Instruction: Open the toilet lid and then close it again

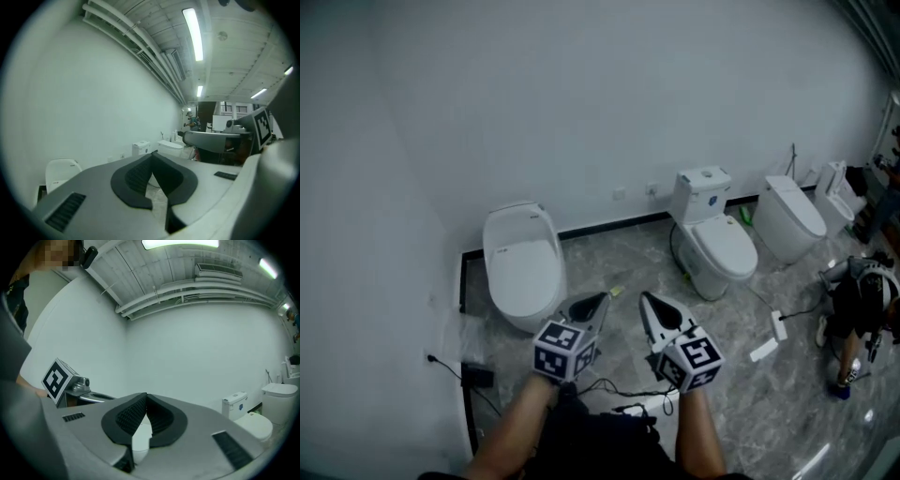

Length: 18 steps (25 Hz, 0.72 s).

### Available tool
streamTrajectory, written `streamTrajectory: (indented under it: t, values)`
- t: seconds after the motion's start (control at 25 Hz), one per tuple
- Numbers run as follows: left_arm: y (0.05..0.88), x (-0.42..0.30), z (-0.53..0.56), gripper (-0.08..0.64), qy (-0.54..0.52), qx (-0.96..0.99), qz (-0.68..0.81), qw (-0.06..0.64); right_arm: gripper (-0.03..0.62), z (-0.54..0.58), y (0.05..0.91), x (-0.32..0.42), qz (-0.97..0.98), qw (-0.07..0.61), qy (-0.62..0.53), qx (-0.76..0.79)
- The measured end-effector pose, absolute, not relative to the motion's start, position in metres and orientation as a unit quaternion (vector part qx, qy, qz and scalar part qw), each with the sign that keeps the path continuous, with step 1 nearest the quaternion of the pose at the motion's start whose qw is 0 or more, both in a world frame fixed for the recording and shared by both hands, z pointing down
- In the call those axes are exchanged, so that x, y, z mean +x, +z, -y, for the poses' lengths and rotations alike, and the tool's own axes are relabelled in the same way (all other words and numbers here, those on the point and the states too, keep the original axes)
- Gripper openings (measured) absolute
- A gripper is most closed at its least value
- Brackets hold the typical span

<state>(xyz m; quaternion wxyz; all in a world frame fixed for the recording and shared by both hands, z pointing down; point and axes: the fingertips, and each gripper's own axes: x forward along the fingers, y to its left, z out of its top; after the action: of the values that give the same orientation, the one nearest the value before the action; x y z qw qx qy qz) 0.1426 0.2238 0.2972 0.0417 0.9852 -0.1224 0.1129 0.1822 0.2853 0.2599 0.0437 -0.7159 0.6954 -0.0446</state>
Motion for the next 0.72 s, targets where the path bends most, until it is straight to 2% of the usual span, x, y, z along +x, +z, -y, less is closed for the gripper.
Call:
streamTrajectory:
  t: [0.72]
  values:
    - [0.355, 0.035, -0.058, 0.005, 0.151, 0.941, 0.292, 0.087, 0.012, -0.113, 0.315, 0.108, -0.790, -0.045, -0.079, -0.607]
